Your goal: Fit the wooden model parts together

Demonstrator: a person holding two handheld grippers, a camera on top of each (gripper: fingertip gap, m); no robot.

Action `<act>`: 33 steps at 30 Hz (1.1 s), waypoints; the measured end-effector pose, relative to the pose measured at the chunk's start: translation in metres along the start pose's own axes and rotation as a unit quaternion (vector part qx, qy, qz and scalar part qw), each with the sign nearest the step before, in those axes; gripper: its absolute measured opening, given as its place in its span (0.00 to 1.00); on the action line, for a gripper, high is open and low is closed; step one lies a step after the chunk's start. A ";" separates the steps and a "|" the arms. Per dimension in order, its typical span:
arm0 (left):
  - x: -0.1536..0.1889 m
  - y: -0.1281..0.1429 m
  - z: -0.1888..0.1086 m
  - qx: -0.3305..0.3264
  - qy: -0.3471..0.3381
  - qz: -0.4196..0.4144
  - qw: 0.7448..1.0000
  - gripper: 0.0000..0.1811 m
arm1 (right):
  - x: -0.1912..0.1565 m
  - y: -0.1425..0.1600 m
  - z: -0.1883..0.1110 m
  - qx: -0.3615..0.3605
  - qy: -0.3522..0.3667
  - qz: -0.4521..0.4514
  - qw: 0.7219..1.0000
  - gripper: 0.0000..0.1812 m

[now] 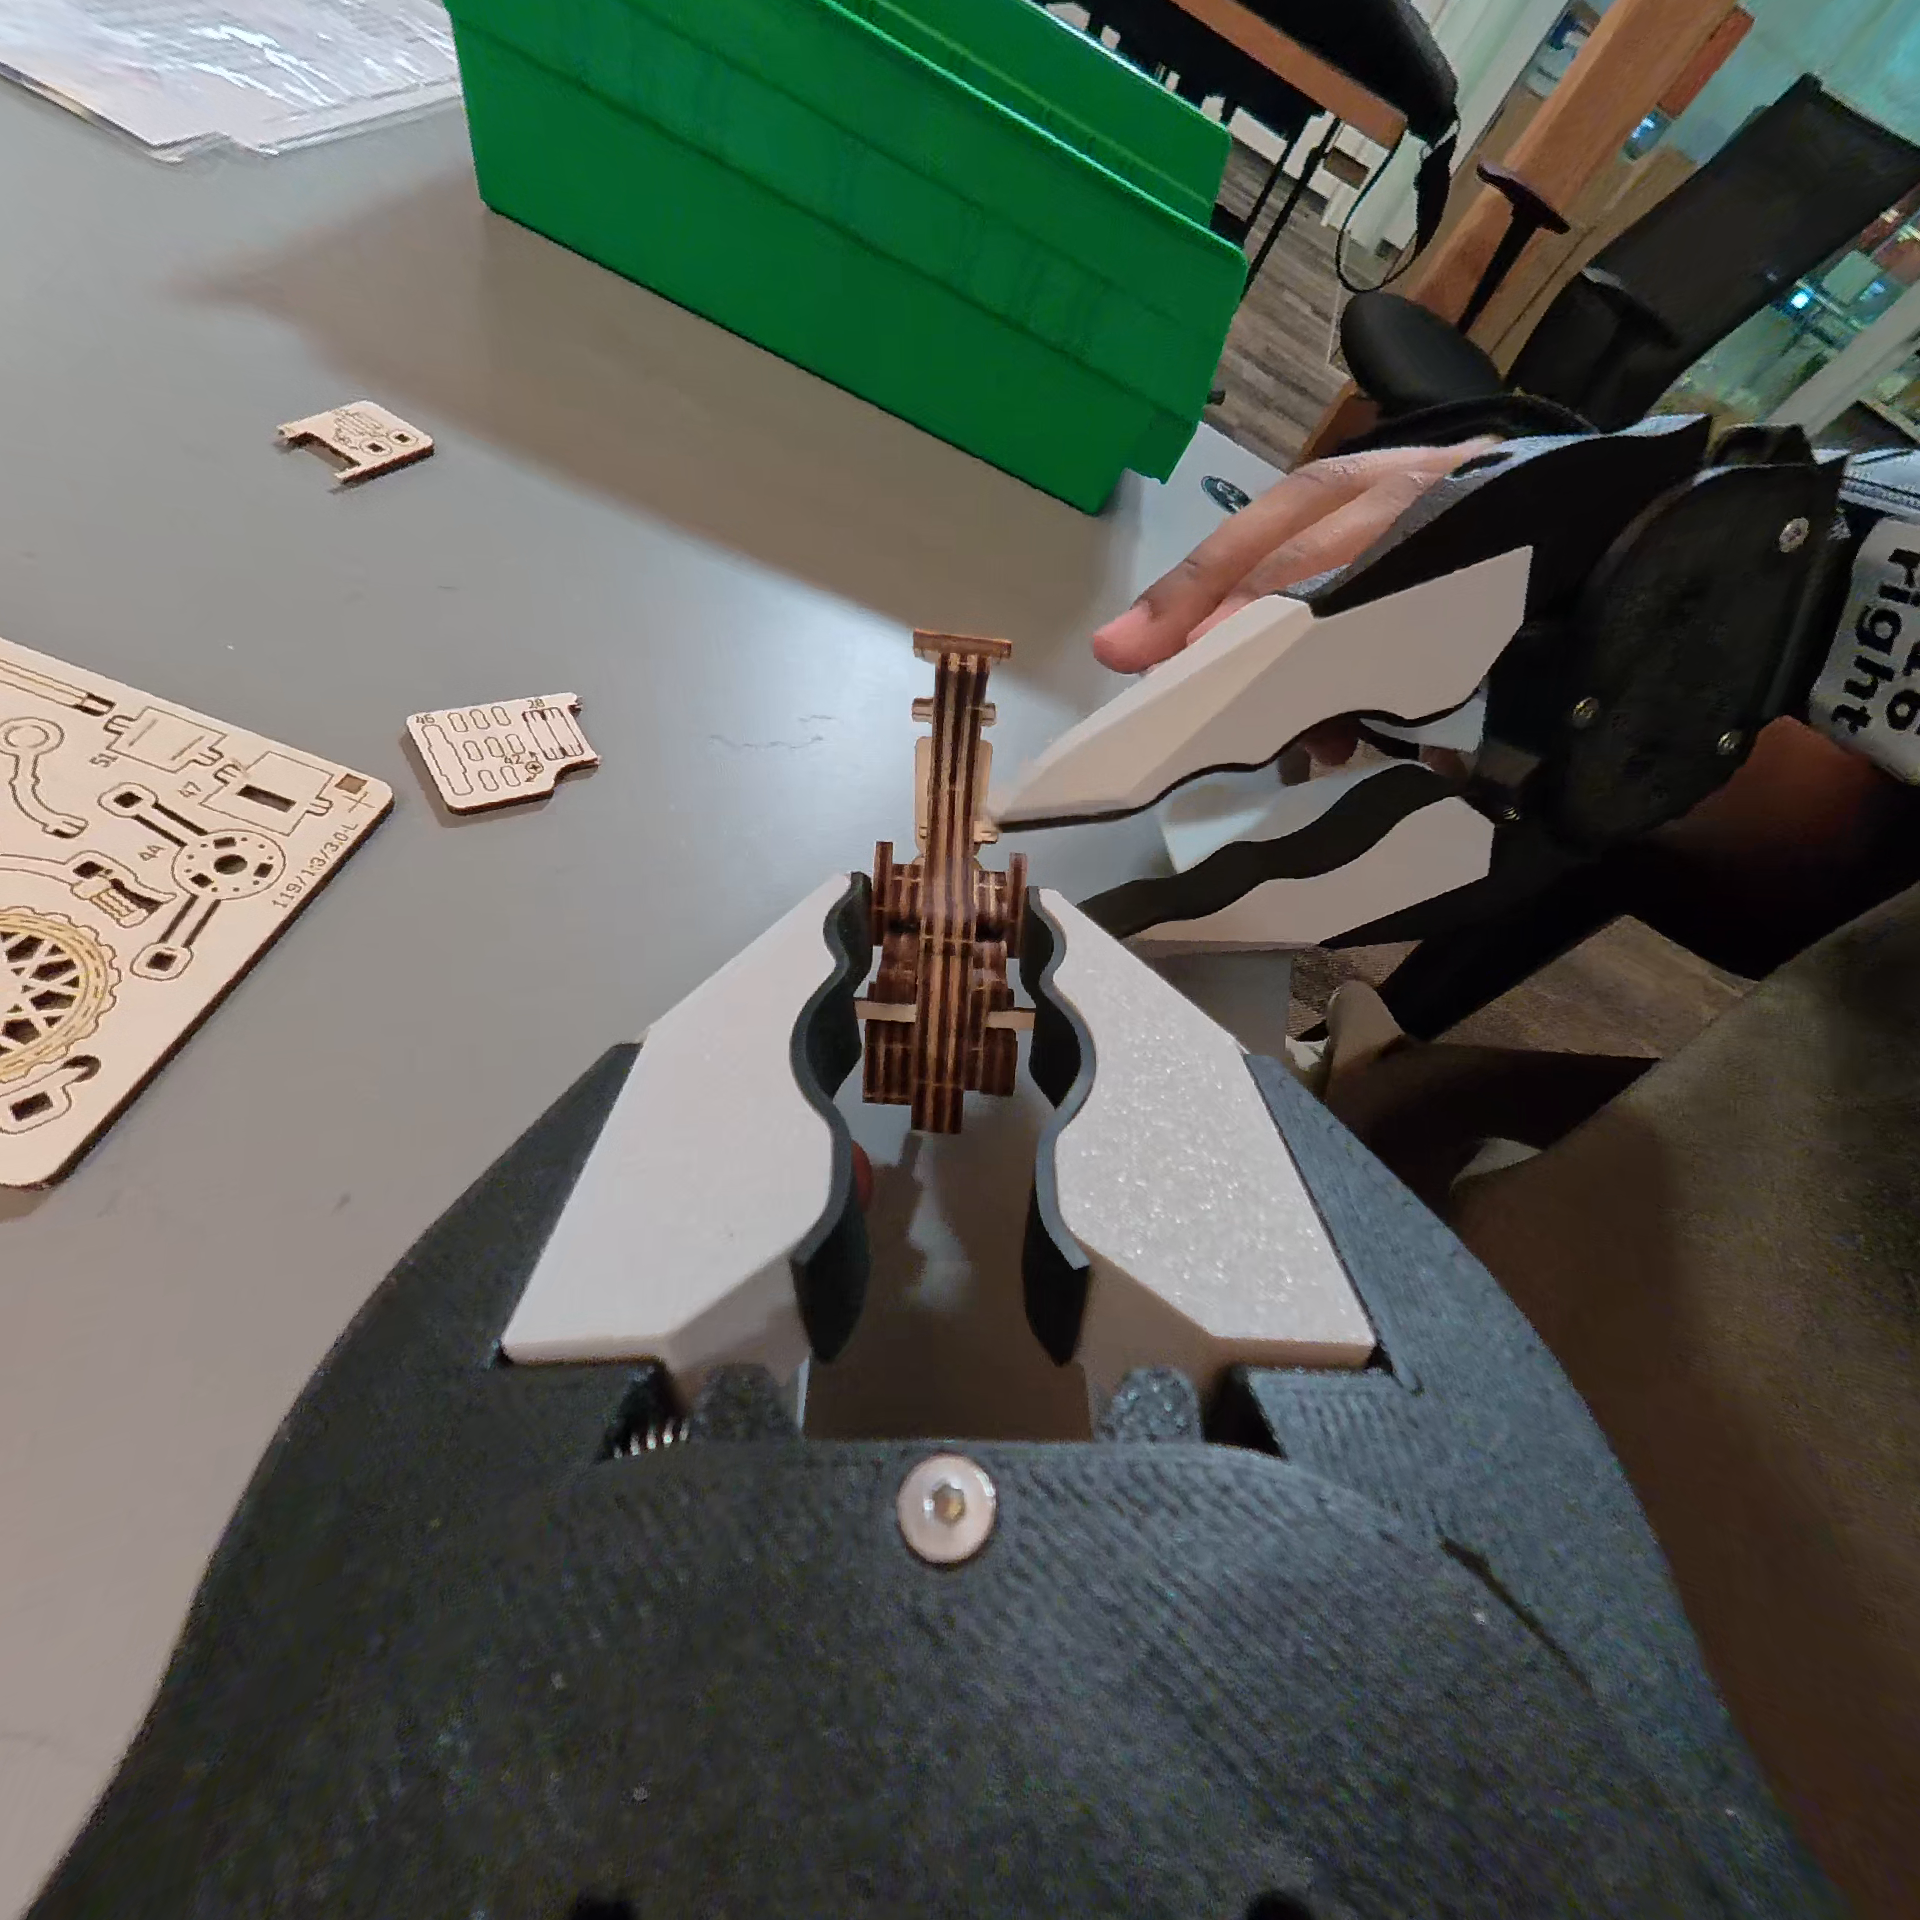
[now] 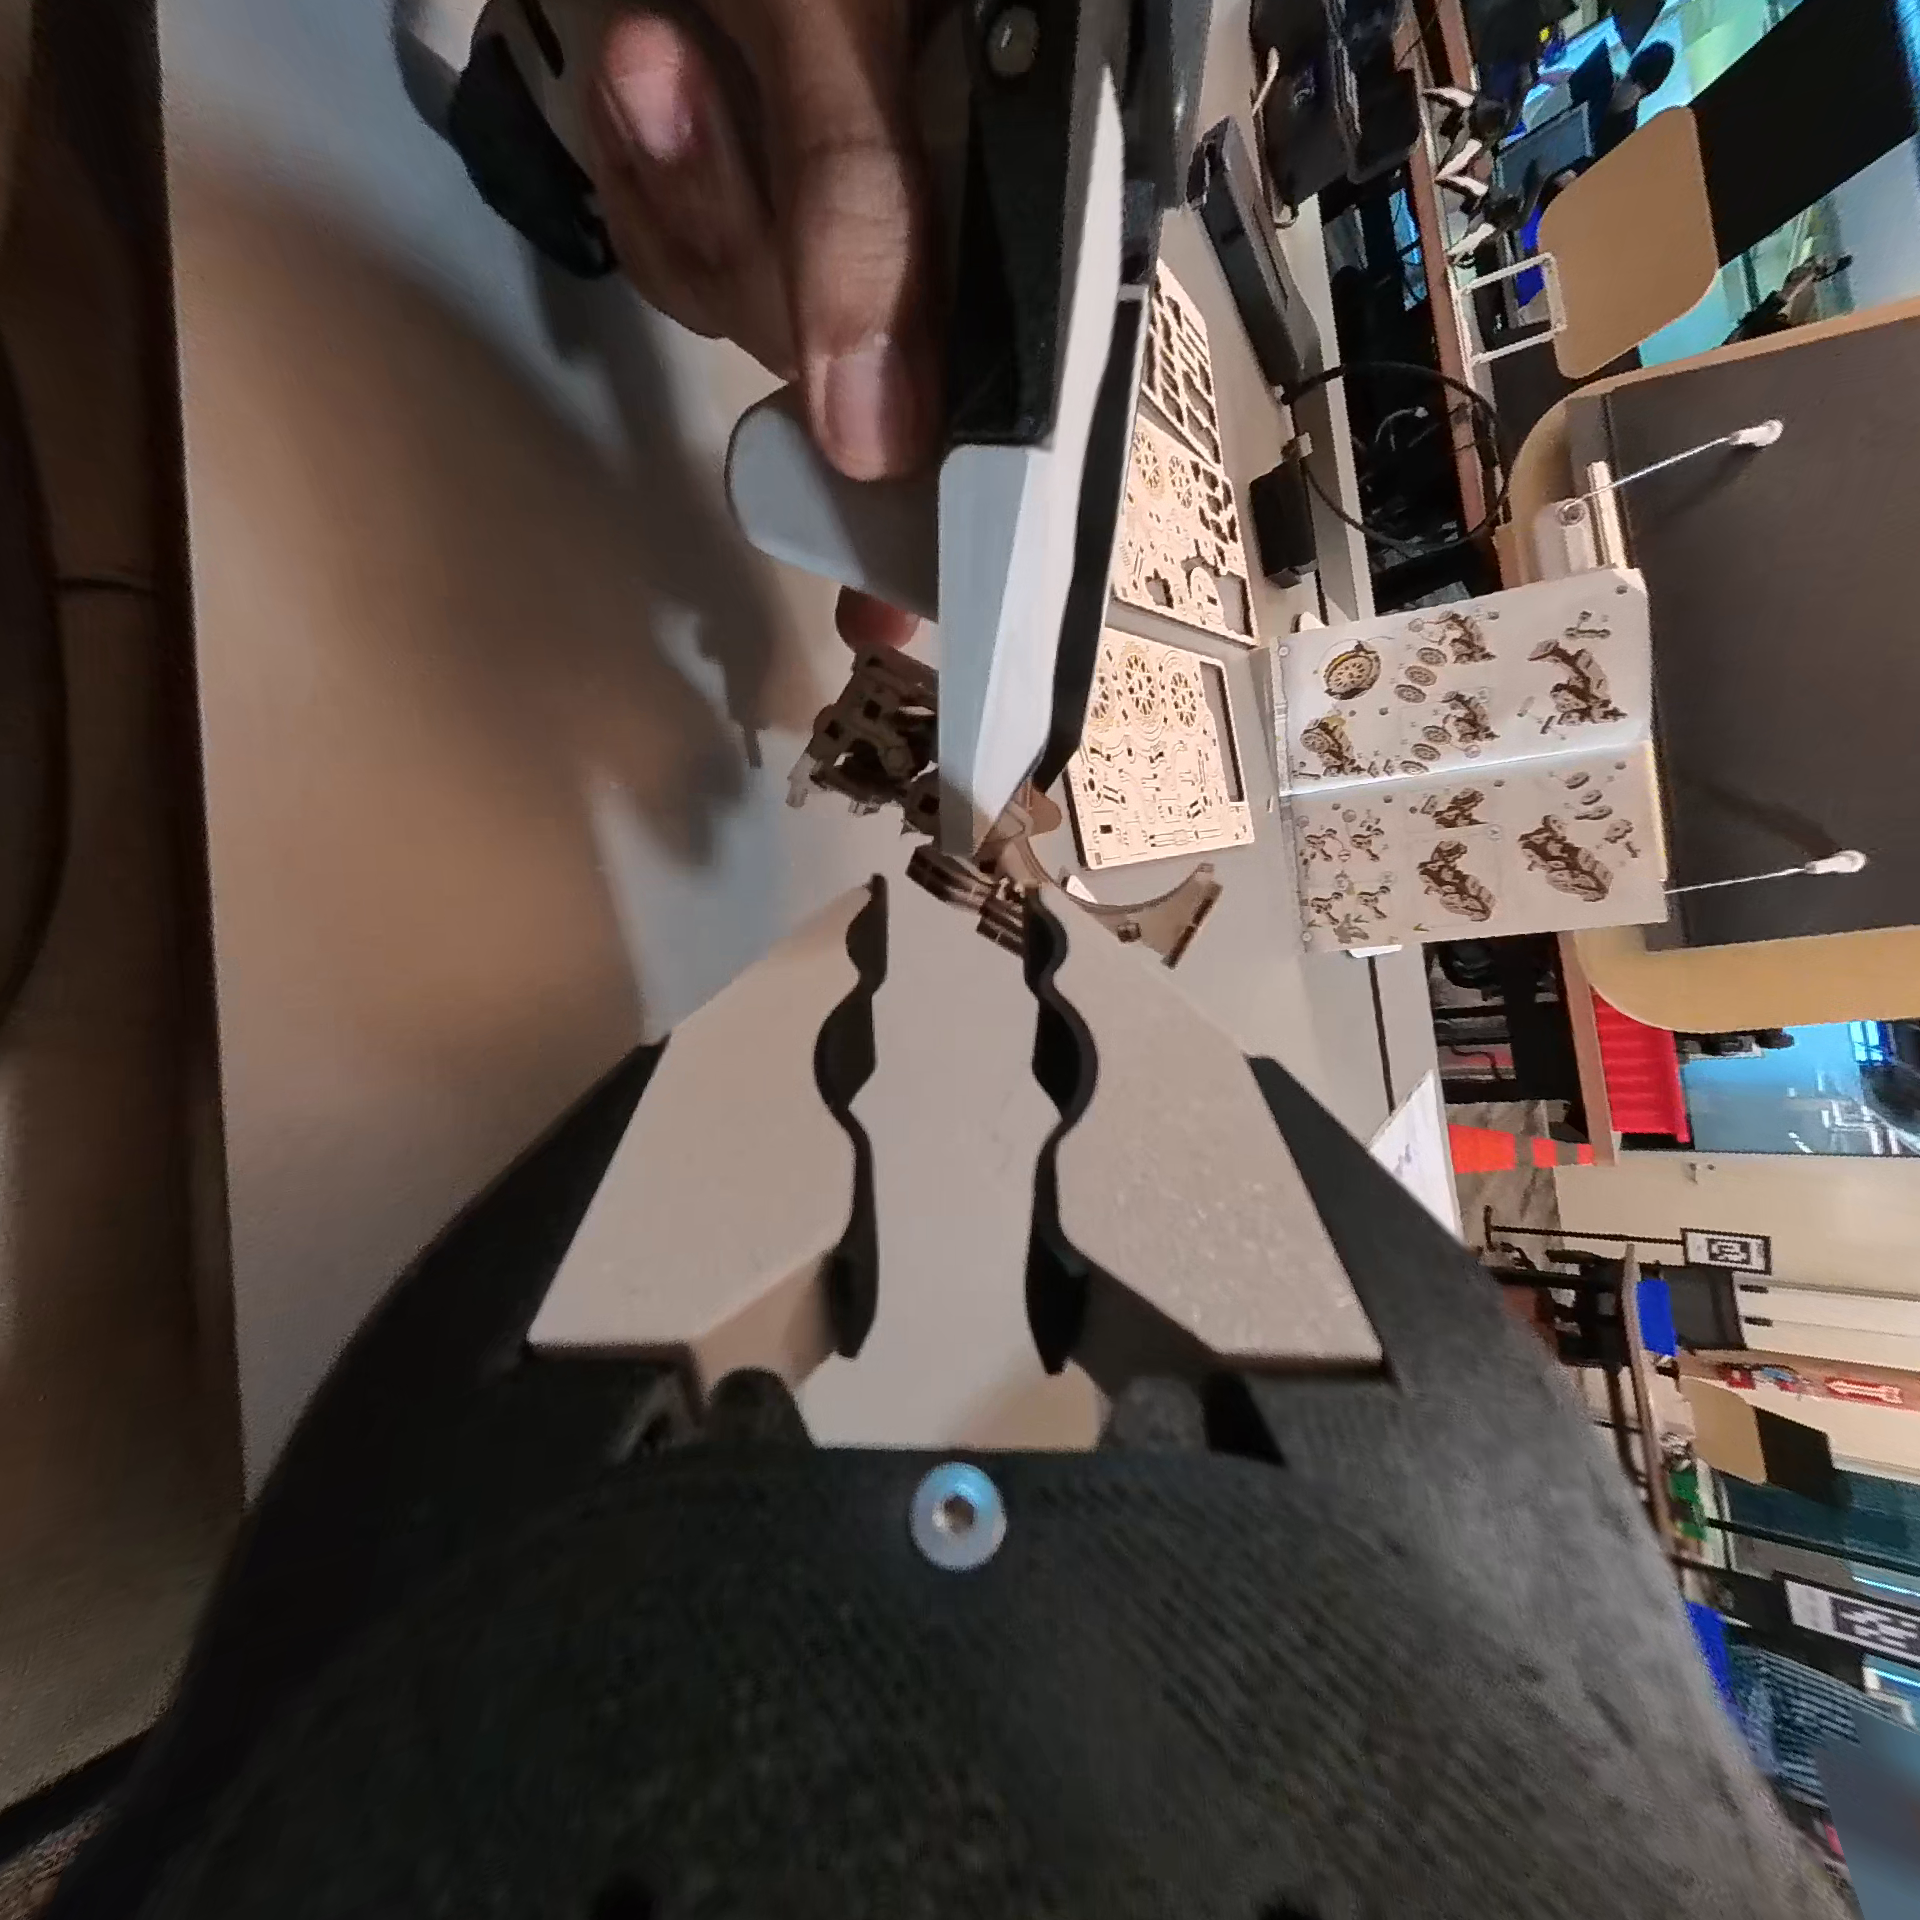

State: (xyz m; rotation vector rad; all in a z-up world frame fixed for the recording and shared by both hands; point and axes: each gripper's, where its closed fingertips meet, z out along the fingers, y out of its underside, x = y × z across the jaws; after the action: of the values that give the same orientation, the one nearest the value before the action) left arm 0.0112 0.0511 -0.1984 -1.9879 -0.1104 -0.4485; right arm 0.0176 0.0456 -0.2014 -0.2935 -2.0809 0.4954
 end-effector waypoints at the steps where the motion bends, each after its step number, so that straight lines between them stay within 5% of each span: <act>1: -0.001 0.000 0.000 0.001 -0.005 -0.001 1.000 0.14 | -0.001 -0.001 -0.001 0.002 -0.003 -0.006 1.000 0.08; 9: 0.002 0.001 0.001 -0.003 -0.003 0.013 1.000 0.14 | 0.002 -0.001 0.000 -0.002 0.015 -0.022 1.000 0.14; 18: 0.000 0.001 0.000 -0.002 -0.005 0.004 1.000 0.14 | 0.001 -0.003 -0.004 0.002 0.013 -0.044 0.999 0.02; 26: 0.001 0.001 0.000 -0.004 -0.003 0.008 1.000 0.14 | 0.001 0.002 0.001 -0.013 0.024 -0.055 0.998 0.11; 29: -0.003 -0.001 -0.001 0.003 -0.001 -0.010 1.000 0.14 | 0.000 0.000 -0.002 -0.002 0.013 -0.040 0.999 0.01; 33: -0.006 -0.003 -0.003 0.014 0.002 -0.026 1.000 0.14 | 0.013 -0.001 -0.004 0.017 0.027 0.021 0.999 0.00</act>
State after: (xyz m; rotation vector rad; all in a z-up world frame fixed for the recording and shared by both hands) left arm 0.0045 0.0505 -0.1968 -1.9610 -0.1650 -0.4810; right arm 0.0144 0.0508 -0.1892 -0.3284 -2.0155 0.5427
